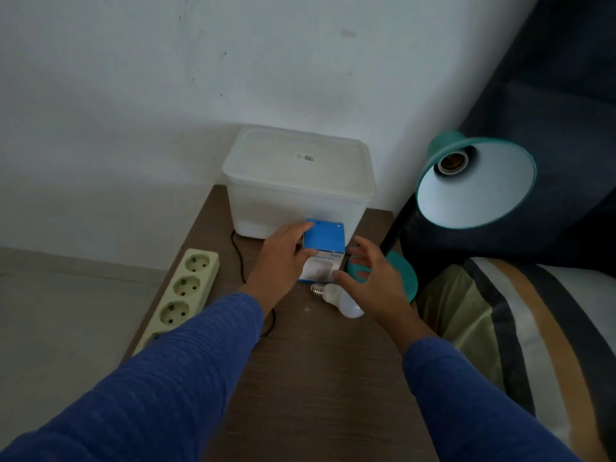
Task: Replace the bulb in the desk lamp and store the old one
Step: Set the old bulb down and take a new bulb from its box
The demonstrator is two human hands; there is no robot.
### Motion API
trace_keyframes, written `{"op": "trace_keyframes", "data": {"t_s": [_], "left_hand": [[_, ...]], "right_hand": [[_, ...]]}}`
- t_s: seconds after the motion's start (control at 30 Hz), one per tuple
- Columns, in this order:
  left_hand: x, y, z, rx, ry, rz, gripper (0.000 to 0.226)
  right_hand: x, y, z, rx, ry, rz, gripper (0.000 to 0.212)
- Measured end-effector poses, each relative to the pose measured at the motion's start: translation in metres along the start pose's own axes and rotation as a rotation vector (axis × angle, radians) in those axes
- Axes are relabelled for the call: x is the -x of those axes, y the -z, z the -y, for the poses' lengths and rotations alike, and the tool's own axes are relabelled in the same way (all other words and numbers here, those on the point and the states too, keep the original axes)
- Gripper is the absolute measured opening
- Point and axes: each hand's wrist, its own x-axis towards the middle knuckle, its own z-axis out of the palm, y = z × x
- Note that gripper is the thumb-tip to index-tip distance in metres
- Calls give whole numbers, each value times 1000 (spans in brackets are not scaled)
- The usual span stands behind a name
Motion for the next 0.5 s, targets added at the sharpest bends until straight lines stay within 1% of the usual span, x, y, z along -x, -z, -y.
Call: {"op": "trace_keyframes", "data": {"t_s": [0.13, 0.3, 0.4, 0.5], "left_hand": [[-2, -3, 0, 54, 52, -45, 51], [-3, -5, 1, 59, 43, -65, 51], [-5, -5, 2, 47, 28, -58, 53], [-5, -4, 1, 43, -2, -61, 55]], "right_hand": [[-4, -8, 1, -31, 7, -35, 67], [-4, -10, 1, -65, 17, -68, 62], [-6, -11, 1, -165, -26, -100, 55], [-9, -8, 4, -329, -86, -112, 41]]}}
